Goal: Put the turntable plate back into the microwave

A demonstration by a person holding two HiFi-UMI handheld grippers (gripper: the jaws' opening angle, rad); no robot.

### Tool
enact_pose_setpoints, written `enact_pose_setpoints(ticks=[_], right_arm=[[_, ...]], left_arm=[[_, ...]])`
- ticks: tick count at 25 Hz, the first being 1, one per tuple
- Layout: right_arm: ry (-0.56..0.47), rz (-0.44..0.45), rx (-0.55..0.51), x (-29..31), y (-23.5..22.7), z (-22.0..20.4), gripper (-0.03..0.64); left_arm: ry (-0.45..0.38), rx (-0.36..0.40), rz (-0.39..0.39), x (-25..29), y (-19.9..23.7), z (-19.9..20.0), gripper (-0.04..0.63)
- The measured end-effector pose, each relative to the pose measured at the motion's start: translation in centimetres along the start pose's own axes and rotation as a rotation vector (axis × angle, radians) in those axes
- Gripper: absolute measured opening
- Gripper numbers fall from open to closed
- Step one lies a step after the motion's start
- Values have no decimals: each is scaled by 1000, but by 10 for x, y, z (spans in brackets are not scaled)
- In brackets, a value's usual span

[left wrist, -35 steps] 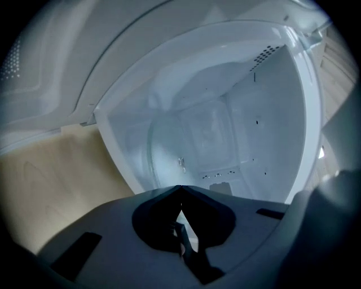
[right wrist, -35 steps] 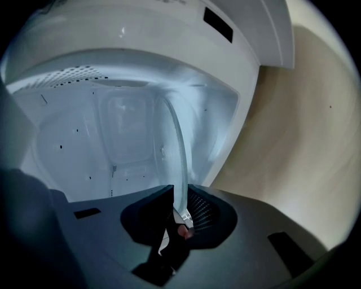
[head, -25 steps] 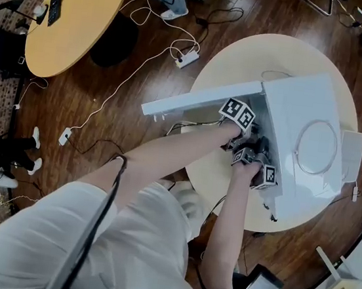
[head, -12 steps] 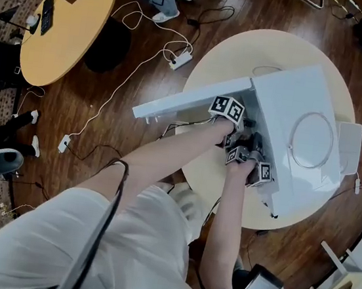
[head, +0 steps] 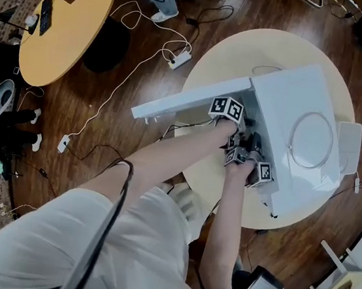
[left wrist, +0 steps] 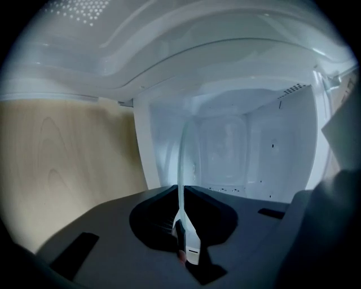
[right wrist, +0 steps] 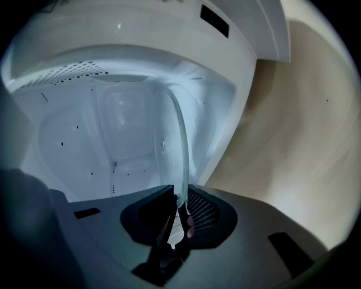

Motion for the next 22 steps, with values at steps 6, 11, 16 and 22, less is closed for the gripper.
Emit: enact_pose_setpoints(ticks=[6, 11, 16, 22], right_arm=[[58, 45, -66, 1, 5, -2, 99], [110, 31, -143, -9, 11, -8, 98], [168, 28, -307, -25, 16, -9, 98], [171, 34, -375, -48, 13, -6, 98]], left_arm=[[-32, -12, -25, -2, 0, 3, 35], [-33, -10, -13, -3, 0, 5, 35], [-48, 7, -36, 0, -8, 4, 35], [-50, 30, -28, 9, -18, 5, 35]])
Point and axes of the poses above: the fingertips, and each gripper's own axes: x forward along the fingers, y to its left, z out of its top, the point moved 7 cm from there along -x, backward along the fingers, and after that the axes turned 14 degrees about -x, right-handed, at the moved point
